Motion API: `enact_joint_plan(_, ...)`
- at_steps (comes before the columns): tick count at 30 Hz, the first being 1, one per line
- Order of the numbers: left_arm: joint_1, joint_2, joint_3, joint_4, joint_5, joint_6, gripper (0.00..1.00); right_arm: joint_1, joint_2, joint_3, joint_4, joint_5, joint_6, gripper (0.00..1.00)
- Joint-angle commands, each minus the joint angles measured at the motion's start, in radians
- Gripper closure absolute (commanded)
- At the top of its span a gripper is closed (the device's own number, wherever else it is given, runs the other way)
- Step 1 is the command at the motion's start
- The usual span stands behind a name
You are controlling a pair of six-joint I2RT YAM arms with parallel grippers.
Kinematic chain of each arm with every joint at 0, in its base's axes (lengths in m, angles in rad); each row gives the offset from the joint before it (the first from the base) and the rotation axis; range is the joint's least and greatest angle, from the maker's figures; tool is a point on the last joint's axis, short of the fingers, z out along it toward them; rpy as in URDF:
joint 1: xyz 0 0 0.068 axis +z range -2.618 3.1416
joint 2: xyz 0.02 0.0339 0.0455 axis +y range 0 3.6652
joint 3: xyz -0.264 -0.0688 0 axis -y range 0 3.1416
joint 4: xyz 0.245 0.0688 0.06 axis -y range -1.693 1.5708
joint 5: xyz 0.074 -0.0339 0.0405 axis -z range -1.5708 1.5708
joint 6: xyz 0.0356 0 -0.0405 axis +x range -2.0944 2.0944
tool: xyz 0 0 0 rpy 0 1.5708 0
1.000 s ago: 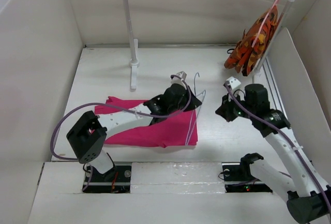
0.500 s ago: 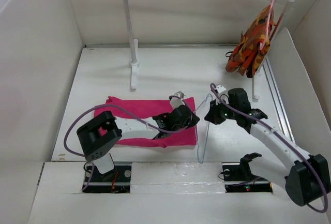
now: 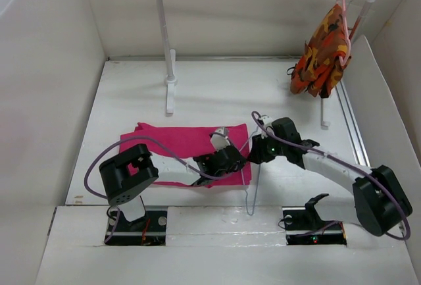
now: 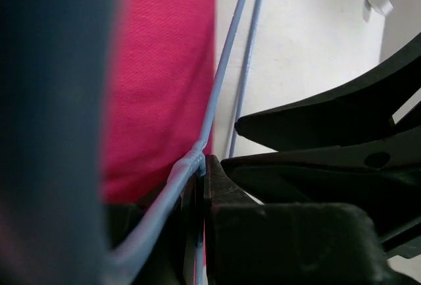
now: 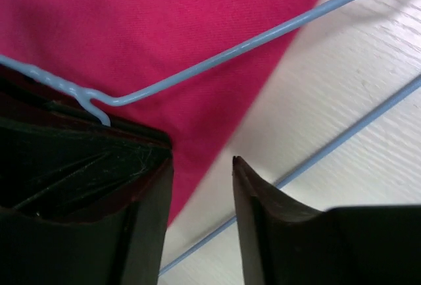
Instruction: Place the trousers on the hanger
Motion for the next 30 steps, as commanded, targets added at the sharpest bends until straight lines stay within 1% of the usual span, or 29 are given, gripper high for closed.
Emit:
enact_joint_plan(1, -0.001, -0.041, -0.042, -0.006, -0.103, -0.020, 1.00, 0.027, 0.062, -0.014, 0.155, 0.011, 0.074, 0.51)
enact_joint_plan(2, -0.001, -0.037, -0.043, -0.015, -0.114, -0.025, 1.00, 0.027, 0.078, -0.018, 0.155, 0.037, 0.095, 0.47)
enact_joint_plan(3, -0.001, -0.034, -0.040, -0.022, -0.126, -0.033, 1.00, 0.027, 0.105, -0.023, 0.207, 0.048, 0.103, 0.43)
enact_joint_plan(6, -0.001, -0.025, -0.017, -0.065, -0.168, -0.059, 1.00, 0.027, 0.154, -0.040, 0.253, 0.073, 0.109, 0.39)
enact_joint_plan(8, -0.010, -0.024, 0.001, -0.121, -0.197, -0.120, 1.00, 0.027, 0.188, -0.052, 0.286, 0.024, 0.114, 0.40)
enact_joint_plan(10, -0.024, -0.016, 0.021, -0.177, -0.247, -0.143, 1.00, 0.027, 0.228, -0.072, 0.364, -0.020, 0.118, 0.50)
enact_joint_plan(11, -0.035, -0.007, 0.056, -0.211, -0.261, -0.173, 1.00, 0.016, 0.239, -0.084, 0.394, -0.081, 0.124, 0.59)
enact_joint_plan(12, -0.035, 0.010, 0.078, -0.246, -0.278, -0.197, 1.00, 0.016, 0.244, -0.105, 0.424, -0.108, 0.127, 0.84)
enact_joint_plan(13, -0.046, 0.018, 0.091, -0.316, -0.312, -0.215, 1.00, -0.008, 0.230, -0.119, 0.431, -0.123, 0.130, 0.96)
enact_joint_plan(14, -0.046, 0.024, 0.117, -0.338, -0.324, -0.239, 1.00, -0.019, 0.207, -0.136, 0.436, -0.143, 0.137, 1.00)
enact_joint_plan(15, -0.055, 0.035, 0.128, -0.351, -0.335, -0.243, 1.00, -0.035, 0.175, -0.162, 0.418, -0.151, 0.135, 1.00)
enact_joint_plan(16, -0.055, 0.041, 0.138, -0.377, -0.347, -0.243, 1.00, -0.055, 0.097, -0.170, 0.395, -0.159, 0.131, 1.00)
enact_joint_plan(17, -0.055, 0.047, 0.159, -0.394, -0.355, -0.241, 1.00, -0.099, 0.055, -0.175, 0.363, -0.165, 0.108, 1.00)
enact_joint_plan(18, -0.067, 0.062, 0.171, -0.406, -0.361, -0.238, 1.00, -0.120, 0.014, -0.172, 0.284, -0.169, 0.091, 1.00)
enact_joint_plan(20, -0.081, 0.073, 0.191, -0.452, -0.373, -0.229, 1.00, -0.188, -0.095, -0.132, 0.206, -0.189, 0.034, 1.00)
enact_joint_plan(21, -0.081, 0.079, 0.197, -0.466, -0.378, -0.231, 1.00, -0.211, -0.124, -0.112, 0.115, -0.195, 0.013, 1.00)
enact_joint_plan(22, -0.090, 0.079, 0.196, -0.498, -0.382, -0.235, 1.00, -0.231, -0.149, -0.071, 0.073, -0.199, -0.003, 1.00)
enact_joint_plan(23, -0.090, 0.065, 0.184, -0.530, -0.382, -0.252, 1.00, -0.292, -0.202, -0.032, -0.041, -0.202, -0.068, 1.00)
enact_joint_plan(25, -0.090, 0.056, 0.159, -0.526, -0.379, -0.246, 1.00, -0.317, -0.213, -0.008, -0.068, -0.208, -0.102, 1.00)
enact_joint_plan(26, -0.090, 0.036, 0.147, -0.501, -0.376, -0.231, 1.00, -0.375, -0.233, 0.000, -0.110, -0.218, -0.116, 1.00)
enact_joint_plan(27, -0.090, 0.027, 0.135, -0.501, -0.369, -0.206, 1.00, -0.404, -0.239, 0.005, -0.118, -0.223, -0.132, 1.00)
enact_joint_plan(29, -0.090, -0.003, 0.118, -0.541, -0.373, -0.207, 1.00, -0.459, -0.243, 0.018, -0.154, -0.235, -0.170, 1.00)
enact_joint_plan(30, -0.090, -0.016, 0.112, -0.559, -0.387, -0.211, 1.00, -0.516, -0.238, 0.025, -0.179, -0.244, -0.187, 1.00)
